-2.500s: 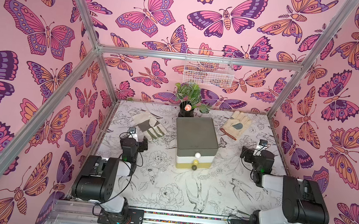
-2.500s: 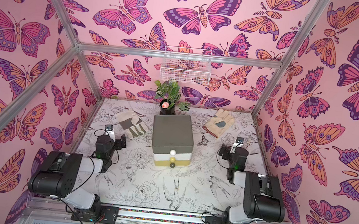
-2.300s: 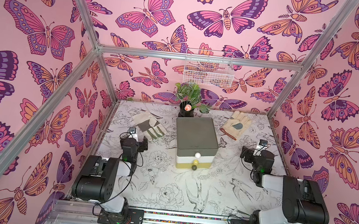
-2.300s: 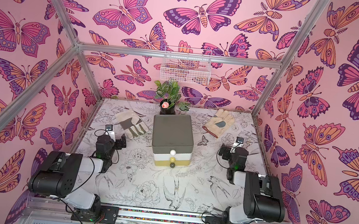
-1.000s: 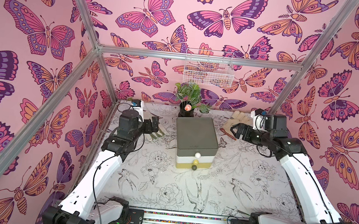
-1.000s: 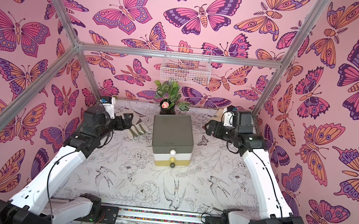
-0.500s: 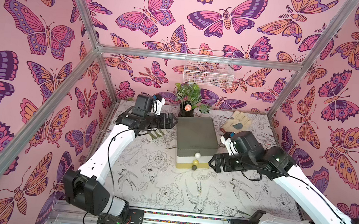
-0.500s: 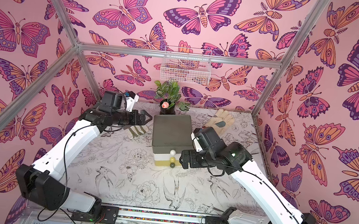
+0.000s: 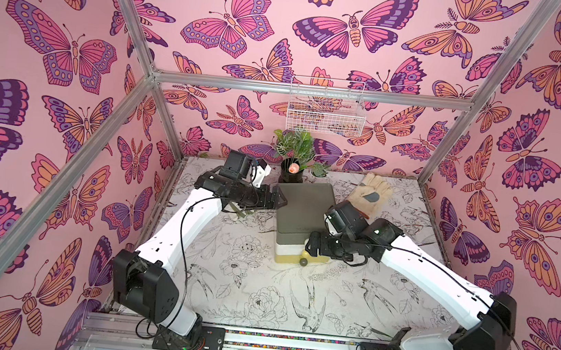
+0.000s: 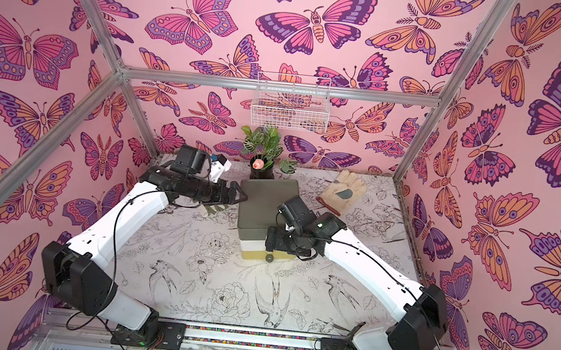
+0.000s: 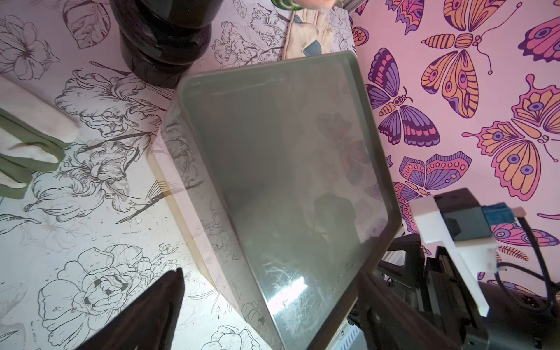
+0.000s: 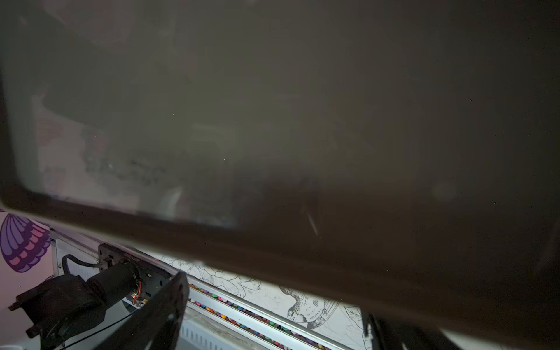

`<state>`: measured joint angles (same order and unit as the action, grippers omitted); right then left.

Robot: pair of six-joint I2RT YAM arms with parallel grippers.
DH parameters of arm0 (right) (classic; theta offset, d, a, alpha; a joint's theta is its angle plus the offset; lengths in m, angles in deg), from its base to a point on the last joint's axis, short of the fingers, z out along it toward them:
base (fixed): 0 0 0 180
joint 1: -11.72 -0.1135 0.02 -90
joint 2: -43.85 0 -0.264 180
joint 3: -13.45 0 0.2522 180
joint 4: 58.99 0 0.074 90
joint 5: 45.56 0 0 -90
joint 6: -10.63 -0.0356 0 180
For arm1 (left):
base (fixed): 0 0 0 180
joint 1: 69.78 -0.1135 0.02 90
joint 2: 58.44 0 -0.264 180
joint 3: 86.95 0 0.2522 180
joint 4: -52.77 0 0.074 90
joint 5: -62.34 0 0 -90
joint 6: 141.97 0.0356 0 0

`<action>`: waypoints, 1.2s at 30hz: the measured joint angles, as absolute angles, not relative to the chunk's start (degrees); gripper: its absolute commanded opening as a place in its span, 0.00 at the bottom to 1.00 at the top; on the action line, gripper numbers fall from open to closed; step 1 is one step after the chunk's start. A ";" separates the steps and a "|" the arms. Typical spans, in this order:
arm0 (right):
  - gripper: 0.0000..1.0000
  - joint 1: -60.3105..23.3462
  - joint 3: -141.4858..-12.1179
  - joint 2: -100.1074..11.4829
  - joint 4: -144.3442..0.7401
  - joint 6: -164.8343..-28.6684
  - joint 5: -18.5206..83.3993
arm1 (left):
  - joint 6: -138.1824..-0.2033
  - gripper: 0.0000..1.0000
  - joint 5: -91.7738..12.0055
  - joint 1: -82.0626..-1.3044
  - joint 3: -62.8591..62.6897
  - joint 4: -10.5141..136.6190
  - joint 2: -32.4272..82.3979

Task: Take the keys out of the drawer
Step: Open the drawer in the storage box.

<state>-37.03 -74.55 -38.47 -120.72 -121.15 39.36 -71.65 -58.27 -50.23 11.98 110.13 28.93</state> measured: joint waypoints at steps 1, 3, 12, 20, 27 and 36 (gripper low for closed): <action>0.86 -37.05 -74.55 -38.87 -119.95 -121.56 39.49 | -71.65 0.94 -58.27 -49.90 11.98 110.13 29.06; 0.83 -37.08 -74.53 -39.56 -118.40 -122.50 39.82 | -71.55 0.93 -58.27 -49.34 11.98 110.15 29.41; 0.61 -38.08 -73.74 -40.29 -113.77 -124.93 41.91 | -70.85 0.85 -57.50 -48.35 11.85 110.87 30.92; 0.46 -38.96 -73.46 -41.27 -112.65 -125.91 42.20 | -69.80 0.78 -56.47 -47.98 10.69 112.14 30.94; 0.34 -39.57 -73.46 -41.27 -112.13 -125.87 42.68 | -69.14 0.76 -55.66 -47.24 10.21 113.04 30.94; 0.31 -40.14 -73.39 -41.25 -111.71 -126.09 43.42 | -68.51 0.74 -54.27 -46.28 10.12 114.46 31.07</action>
